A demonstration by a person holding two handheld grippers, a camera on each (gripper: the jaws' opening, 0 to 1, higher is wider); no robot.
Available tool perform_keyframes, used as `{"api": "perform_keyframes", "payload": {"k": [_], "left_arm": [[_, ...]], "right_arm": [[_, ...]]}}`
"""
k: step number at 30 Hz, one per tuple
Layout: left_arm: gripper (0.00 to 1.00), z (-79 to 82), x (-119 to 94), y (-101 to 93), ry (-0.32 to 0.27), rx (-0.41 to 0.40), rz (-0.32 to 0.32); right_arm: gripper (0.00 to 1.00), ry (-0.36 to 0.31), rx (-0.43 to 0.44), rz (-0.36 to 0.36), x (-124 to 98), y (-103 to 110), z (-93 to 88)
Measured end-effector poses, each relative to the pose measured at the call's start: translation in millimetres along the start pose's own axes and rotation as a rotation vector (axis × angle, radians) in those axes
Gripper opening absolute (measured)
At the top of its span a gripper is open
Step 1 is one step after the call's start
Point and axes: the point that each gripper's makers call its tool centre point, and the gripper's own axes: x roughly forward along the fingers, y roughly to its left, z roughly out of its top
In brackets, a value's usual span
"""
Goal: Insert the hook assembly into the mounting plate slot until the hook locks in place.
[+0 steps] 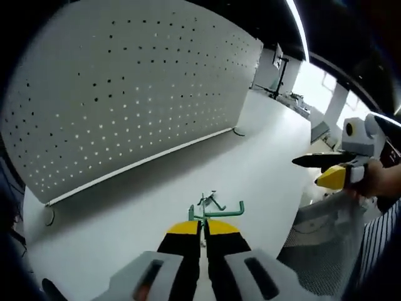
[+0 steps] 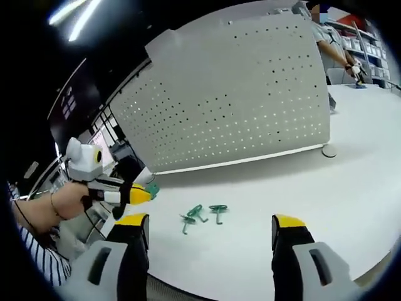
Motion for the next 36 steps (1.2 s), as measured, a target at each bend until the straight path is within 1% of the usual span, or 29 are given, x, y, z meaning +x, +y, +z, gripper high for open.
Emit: {"api": "perform_keyframes", "payload": {"k": [5, 8, 13, 14, 16, 19, 21, 24, 25, 27, 28, 30, 34, 36], "left_arm": [[0.01, 11.6, -4.9, -6.7, -0.034, -0.005, -0.012], [0.01, 18.1, -8.2, -15.1, -0.057, -0.017, -0.033], [0.01, 25.5, -13.0, -28.7, -0.099, -0.038, -0.073], [0.01, 26.9, -13.7, -31.2, -0.109, -0.044, -0.083], [0.01, 28.5, -14.6, -34.4, -0.122, -0.054, -0.097], [0.01, 30.8, -16.6, -40.4, -0.147, -0.051, -0.115], [0.01, 30.6, -16.9, -43.5, -0.154, -0.045, -0.124], [0.01, 30.6, -18.2, -46.2, -0.169, -0.042, -0.131], [0.01, 31.0, -18.6, -46.8, -0.174, -0.044, -0.133], [0.01, 31.6, -19.5, -48.1, -0.182, -0.047, -0.137], [0.01, 32.7, -20.5, -49.1, -0.192, -0.042, -0.138], [0.01, 33.9, -21.3, -50.1, -0.199, -0.032, -0.140], [0.01, 36.2, -23.1, -51.9, -0.212, -0.028, -0.145], [0.01, 37.0, -23.9, -54.0, -0.221, -0.024, -0.148]], "right_arm": [[0.70, 0.002, -0.023, 0.067, 12.3, 26.7, 10.1], [0.64, -0.008, 0.021, 0.114, 19.3, 42.0, 14.7], [0.52, -0.002, 0.087, 0.172, 28.6, 62.3, 13.8], [0.51, -0.002, 0.093, 0.174, 29.5, 64.1, 13.8], [0.49, -0.008, 0.120, 0.150, 31.8, 63.8, 14.7], [0.41, -0.028, 0.213, 0.176, 34.0, 69.7, 20.5], [0.38, -0.045, 0.246, 0.187, 35.5, 71.8, 25.5], [0.37, -0.049, 0.279, 0.211, 37.3, 77.6, 30.0], [0.37, -0.047, 0.277, 0.208, 37.8, 77.8, 29.8], [0.35, -0.045, 0.242, 0.203, 39.9, 81.9, 28.4], [0.33, -0.042, 0.249, 0.211, 40.2, 83.2, 27.9], [0.30, -0.032, 0.298, 0.240, 41.2, 89.0, 26.9], [0.27, -0.028, 0.314, 0.250, 44.1, 92.9, 24.9], [0.23, -0.016, 0.344, 0.267, 45.4, 96.3, 23.0]]}}
